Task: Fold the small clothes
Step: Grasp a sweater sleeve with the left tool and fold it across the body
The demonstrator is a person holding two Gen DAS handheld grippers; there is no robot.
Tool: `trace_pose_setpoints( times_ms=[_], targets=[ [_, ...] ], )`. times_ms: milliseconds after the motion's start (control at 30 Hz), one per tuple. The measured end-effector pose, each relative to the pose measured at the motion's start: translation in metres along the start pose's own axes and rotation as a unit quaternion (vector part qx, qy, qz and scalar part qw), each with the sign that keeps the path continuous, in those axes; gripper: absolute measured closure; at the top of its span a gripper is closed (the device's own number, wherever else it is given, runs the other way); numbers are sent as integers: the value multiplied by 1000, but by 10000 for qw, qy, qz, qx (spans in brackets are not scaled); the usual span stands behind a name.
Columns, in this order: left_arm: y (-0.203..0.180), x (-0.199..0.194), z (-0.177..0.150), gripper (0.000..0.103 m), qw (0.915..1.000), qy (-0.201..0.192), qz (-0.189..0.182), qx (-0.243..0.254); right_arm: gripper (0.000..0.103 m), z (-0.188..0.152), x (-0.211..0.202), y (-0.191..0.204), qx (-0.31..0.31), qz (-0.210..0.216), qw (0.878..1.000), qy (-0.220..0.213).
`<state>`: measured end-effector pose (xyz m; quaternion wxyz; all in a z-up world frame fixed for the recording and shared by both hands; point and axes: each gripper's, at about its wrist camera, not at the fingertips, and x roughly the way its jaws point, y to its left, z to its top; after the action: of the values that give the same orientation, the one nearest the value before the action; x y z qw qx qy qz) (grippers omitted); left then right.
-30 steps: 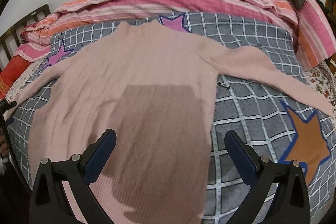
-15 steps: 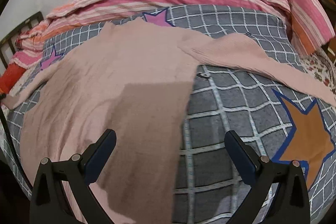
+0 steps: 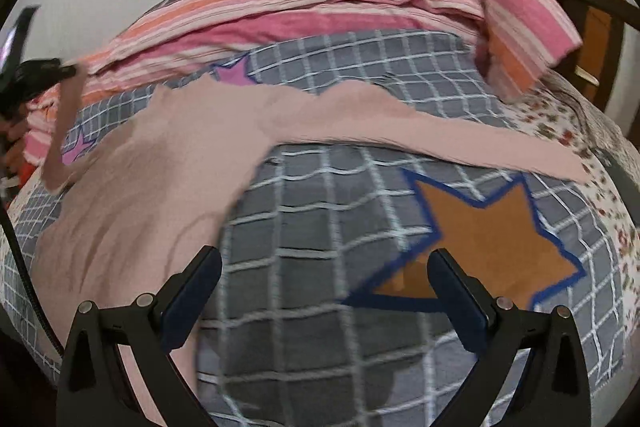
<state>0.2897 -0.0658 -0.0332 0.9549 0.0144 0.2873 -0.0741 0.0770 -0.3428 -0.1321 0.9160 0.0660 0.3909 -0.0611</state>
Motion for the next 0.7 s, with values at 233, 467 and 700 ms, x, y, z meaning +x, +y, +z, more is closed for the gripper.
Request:
trace_pose_setpoints(
  times_ms=[233, 467, 700],
  targets=[
    [-111, 54, -49, 92, 9895, 793, -1137, 408, 2, -7, 6, -24, 202, -177, 9996, 80],
    [-76, 31, -70, 18, 9917, 827, -964, 189, 2, 10, 17, -14, 95, 78, 9999, -41],
    [33, -3, -109, 18, 9931, 1068, -457, -159, 39, 49, 48, 16, -21, 654, 9978, -125]
  ],
)
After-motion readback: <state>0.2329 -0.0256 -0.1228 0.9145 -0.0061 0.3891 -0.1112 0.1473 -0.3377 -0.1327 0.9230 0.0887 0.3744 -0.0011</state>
